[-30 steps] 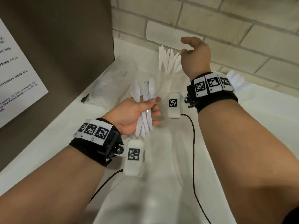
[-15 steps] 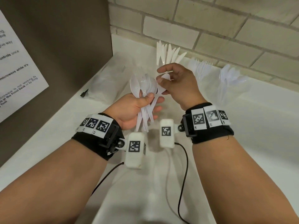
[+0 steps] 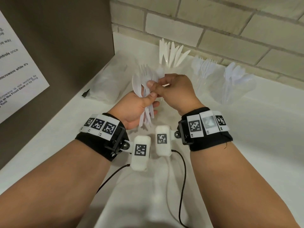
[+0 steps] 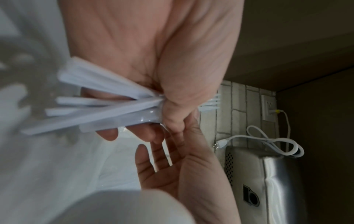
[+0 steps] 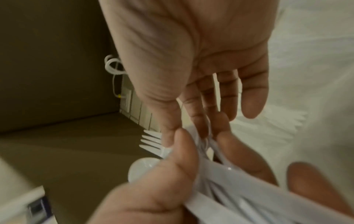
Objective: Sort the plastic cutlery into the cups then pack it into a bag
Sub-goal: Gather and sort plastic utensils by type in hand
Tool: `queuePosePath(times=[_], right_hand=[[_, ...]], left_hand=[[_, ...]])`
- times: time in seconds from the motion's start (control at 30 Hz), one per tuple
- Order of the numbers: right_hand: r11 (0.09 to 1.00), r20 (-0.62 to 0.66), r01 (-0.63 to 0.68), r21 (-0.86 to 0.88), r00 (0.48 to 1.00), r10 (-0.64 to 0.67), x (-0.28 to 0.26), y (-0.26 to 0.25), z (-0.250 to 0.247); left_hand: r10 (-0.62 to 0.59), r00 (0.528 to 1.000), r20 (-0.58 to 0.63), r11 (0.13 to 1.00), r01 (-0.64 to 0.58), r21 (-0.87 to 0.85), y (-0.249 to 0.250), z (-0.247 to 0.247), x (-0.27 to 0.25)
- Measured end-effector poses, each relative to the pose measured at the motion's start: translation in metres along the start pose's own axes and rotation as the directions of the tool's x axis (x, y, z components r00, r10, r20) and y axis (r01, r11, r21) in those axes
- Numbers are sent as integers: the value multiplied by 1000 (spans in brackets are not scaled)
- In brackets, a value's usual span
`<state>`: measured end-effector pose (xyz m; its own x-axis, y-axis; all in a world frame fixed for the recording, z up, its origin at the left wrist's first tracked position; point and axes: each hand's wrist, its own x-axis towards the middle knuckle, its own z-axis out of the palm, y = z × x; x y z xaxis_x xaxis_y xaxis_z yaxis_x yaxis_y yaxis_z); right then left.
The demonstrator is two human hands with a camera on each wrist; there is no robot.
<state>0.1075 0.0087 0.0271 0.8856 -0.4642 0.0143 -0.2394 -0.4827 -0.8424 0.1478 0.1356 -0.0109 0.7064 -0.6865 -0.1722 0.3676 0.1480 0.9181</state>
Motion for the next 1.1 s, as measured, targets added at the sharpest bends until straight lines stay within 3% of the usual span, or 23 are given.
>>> queuePosePath(times=[0.3,0.5,0.63,0.83,1.1], right_hand=[[895,193,-175,410,976,102,-13,-2,-4],[953,46,-113,281,994,104,-13,1,0],[938,45,-138,318,990,131,-13,0,0],[848,170,-249,468,967,189,-16,3,0],[900,73,-181,396,984,165,-19,-3,0]], left_hand=[[-43,995,93,988,57,-143,1,-1,-1],[-67,996,54,990,73,-124,1,-1,-3],[-64,997,32,991,67,-115,1,-1,-4],[-55,998,29,984,59,-165,2,-2,-5],[-45,999,29,996,47,-78,3,2,-7]])
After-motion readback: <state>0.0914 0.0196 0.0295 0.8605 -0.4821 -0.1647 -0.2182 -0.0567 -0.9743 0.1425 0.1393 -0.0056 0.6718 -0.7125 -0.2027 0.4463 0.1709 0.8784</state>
